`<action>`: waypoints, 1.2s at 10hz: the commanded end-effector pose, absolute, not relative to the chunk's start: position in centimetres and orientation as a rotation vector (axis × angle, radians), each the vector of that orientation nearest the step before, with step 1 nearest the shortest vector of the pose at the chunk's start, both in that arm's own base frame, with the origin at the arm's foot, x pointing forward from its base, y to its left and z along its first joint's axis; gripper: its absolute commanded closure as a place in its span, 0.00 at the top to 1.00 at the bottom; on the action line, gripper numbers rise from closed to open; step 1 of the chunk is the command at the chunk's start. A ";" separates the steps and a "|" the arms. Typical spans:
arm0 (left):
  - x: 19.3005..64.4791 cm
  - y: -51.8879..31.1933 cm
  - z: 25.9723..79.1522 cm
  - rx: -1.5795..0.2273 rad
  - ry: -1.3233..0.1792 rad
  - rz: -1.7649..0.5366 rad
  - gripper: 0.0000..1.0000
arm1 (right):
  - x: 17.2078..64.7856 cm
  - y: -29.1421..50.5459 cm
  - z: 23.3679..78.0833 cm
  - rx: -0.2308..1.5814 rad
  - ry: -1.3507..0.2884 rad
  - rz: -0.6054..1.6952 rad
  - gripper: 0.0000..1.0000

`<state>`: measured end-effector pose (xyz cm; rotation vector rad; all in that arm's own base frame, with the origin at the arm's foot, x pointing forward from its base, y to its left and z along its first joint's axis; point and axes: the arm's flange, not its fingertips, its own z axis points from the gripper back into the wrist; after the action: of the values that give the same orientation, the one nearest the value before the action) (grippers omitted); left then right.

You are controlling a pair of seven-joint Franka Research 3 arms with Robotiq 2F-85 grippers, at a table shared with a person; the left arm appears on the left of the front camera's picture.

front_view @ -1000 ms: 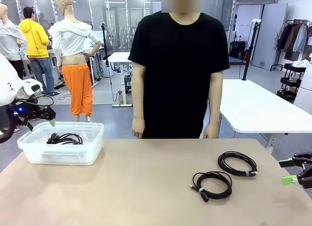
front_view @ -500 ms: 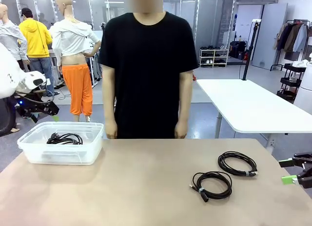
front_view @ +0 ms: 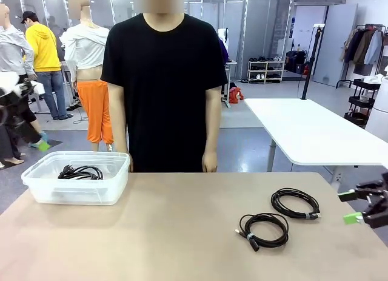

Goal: Organize and store the cables.
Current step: Place the USB Extension Cable into the Organizing box.

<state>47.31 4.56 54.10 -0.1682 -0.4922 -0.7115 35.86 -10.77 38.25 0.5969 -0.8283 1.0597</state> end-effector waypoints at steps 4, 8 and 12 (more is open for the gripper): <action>37.3 -1.1 53.1 -0.250 -0.406 -0.669 1.00 | 38.0 8.3 42.1 0.392 -0.399 1.289 1.00; 37.2 -1.2 52.6 -0.262 -0.410 -0.688 1.00 | 39.7 16.8 36.8 0.292 -0.242 1.186 1.00; 37.2 -1.2 52.6 -0.262 -0.410 -0.688 1.00 | 42.5 19.1 32.4 0.167 -0.180 1.002 1.00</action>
<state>36.80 -1.01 52.45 -0.2739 -0.4018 -0.6772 41.20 17.95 32.39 0.2091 -0.1986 1.0531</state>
